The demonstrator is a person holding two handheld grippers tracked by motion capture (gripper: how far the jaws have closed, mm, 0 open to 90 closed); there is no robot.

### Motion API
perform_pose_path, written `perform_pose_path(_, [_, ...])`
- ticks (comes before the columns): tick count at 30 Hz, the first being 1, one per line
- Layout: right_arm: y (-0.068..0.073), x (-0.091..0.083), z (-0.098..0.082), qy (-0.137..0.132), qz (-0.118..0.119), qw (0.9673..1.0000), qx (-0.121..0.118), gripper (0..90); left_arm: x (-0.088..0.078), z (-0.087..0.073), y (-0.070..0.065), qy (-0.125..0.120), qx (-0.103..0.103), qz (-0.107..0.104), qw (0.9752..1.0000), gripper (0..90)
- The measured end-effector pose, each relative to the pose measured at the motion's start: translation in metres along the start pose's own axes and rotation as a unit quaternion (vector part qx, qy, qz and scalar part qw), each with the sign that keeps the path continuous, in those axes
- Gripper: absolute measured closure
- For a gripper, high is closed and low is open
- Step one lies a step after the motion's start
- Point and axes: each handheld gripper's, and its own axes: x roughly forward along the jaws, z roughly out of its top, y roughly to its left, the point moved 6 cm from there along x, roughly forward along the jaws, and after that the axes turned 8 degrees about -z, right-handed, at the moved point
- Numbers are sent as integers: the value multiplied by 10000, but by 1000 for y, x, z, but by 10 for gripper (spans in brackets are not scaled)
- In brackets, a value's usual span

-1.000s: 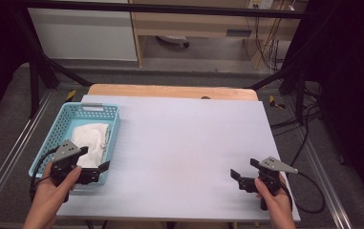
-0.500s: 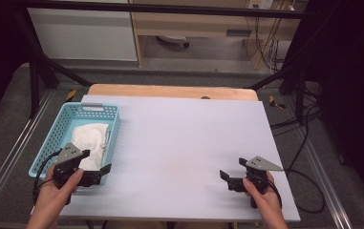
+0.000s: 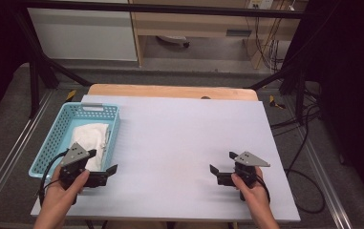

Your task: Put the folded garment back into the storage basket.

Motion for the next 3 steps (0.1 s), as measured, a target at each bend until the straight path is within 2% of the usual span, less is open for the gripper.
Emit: perform_pose_path(3, [4, 0, -3, 60, 47, 9998, -168, 55, 11, 0, -13, 50, 26, -122, 9999, 59])
